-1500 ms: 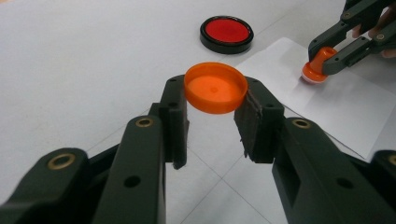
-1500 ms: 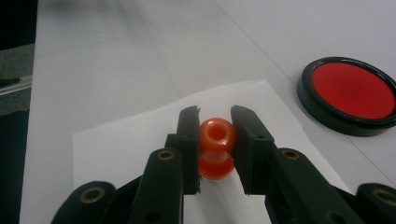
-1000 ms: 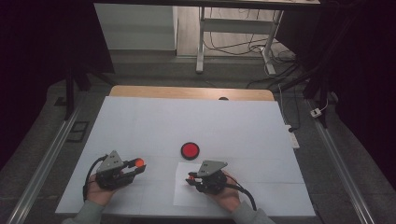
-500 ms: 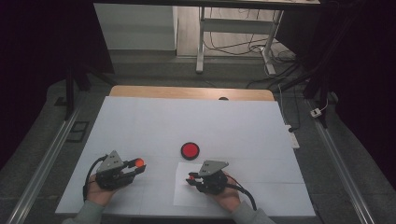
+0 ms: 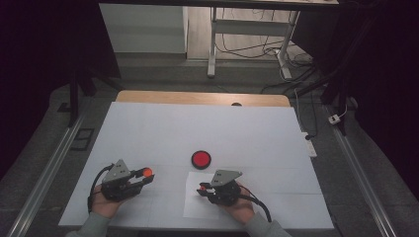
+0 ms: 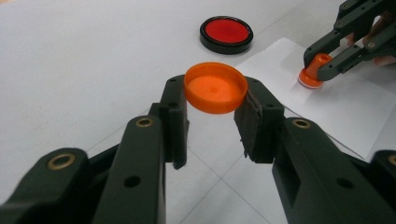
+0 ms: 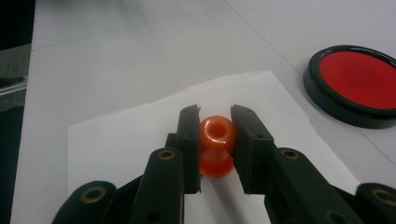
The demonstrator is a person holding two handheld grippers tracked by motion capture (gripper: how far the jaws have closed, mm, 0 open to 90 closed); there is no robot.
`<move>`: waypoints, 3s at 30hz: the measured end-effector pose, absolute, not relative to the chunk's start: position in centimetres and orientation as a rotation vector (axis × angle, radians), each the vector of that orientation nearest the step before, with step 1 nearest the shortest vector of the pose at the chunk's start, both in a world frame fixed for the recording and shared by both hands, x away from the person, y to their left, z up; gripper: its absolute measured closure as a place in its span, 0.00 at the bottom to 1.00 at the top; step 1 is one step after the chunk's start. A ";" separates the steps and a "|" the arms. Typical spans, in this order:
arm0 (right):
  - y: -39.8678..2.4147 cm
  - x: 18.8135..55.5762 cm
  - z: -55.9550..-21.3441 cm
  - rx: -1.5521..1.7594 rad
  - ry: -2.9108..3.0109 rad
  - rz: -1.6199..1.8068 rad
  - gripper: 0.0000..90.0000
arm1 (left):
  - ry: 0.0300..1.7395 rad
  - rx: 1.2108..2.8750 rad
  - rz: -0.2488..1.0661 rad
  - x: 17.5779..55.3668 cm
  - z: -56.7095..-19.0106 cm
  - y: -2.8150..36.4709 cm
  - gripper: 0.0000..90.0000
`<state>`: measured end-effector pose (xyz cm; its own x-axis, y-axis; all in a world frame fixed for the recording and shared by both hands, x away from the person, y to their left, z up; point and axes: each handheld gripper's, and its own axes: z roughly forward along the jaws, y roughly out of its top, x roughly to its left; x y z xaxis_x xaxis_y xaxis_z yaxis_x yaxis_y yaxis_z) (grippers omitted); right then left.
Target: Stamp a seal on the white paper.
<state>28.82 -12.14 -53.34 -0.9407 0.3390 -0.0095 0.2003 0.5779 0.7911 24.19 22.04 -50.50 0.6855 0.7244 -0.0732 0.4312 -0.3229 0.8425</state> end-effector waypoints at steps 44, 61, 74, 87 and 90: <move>-14.1 29.4 -51.2 0.576 2.515 1.585 0.80 | 0.896 1.963 0.401 24.2 -50.5 22.1 0.72; -14.4 29.4 -50.4 0.582 2.496 1.621 0.80 | 0.895 1.968 0.400 24.2 -50.5 22.0 0.72; -15.8 29.6 -49.1 0.623 2.414 1.659 0.80 | 0.887 1.979 0.399 24.2 -50.6 21.8 0.72; -18.1 30.0 -47.6 0.672 2.311 1.712 0.80 | 0.886 1.983 0.395 24.2 -50.6 21.7 0.72; -18.3 30.1 -47.5 0.676 2.302 1.716 0.80 | 0.884 1.986 0.393 24.2 -50.6 21.7 0.72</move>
